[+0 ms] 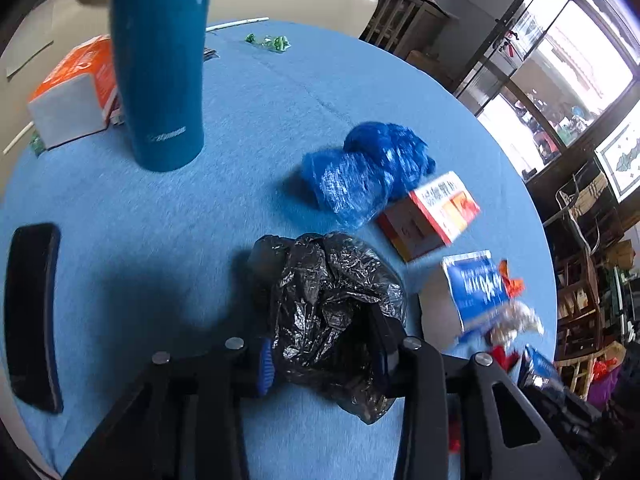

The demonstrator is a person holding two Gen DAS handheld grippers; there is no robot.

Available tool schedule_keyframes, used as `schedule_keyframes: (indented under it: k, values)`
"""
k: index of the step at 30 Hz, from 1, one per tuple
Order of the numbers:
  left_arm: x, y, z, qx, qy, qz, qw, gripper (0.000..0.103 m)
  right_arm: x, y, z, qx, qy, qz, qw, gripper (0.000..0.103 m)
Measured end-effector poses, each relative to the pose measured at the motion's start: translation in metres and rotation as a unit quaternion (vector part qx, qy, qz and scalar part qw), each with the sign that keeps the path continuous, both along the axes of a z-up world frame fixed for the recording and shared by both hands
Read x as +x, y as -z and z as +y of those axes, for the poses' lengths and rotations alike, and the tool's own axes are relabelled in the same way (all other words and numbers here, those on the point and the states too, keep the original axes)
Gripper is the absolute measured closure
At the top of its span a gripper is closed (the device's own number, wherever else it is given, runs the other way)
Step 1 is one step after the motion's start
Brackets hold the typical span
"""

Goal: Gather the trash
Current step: 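Lift the black bag with the left tool while the right tool carries the box to the wastebasket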

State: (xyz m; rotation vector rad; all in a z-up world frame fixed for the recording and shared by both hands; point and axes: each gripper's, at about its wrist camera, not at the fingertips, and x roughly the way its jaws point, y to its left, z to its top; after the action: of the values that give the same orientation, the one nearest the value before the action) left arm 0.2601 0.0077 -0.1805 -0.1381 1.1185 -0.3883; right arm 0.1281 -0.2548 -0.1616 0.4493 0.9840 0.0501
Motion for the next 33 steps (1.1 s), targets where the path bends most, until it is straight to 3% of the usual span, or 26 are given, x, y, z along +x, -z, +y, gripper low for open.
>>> schedule_keyframes:
  k: [7,15,18,21,33]
  values:
    - [-0.050,-0.021,0.003,0.015,0.012,-0.030,0.9994,0.065,-0.030,0.001,-0.024,0.019,0.016,-0.028,0.999,0.064]
    - [-0.090,-0.077,-0.008,0.025,0.021,-0.100,0.9945,0.065,-0.064,-0.007,-0.045,0.016,0.036,-0.059,0.997,0.064]
    - [-0.103,-0.097,-0.018,0.037,0.030,-0.128,0.9906,0.065,-0.075,-0.013,-0.050,0.009,0.042,-0.065,0.997,0.064]
    - [-0.119,-0.109,-0.035,0.073,0.035,-0.161,0.9836,0.065,-0.086,-0.020,-0.054,0.004,0.044,-0.073,0.996,0.064]
    - [-0.169,-0.124,-0.075,0.135,0.078,-0.228,0.9610,0.065,-0.115,-0.051,-0.051,-0.018,0.035,-0.118,0.992,0.064]
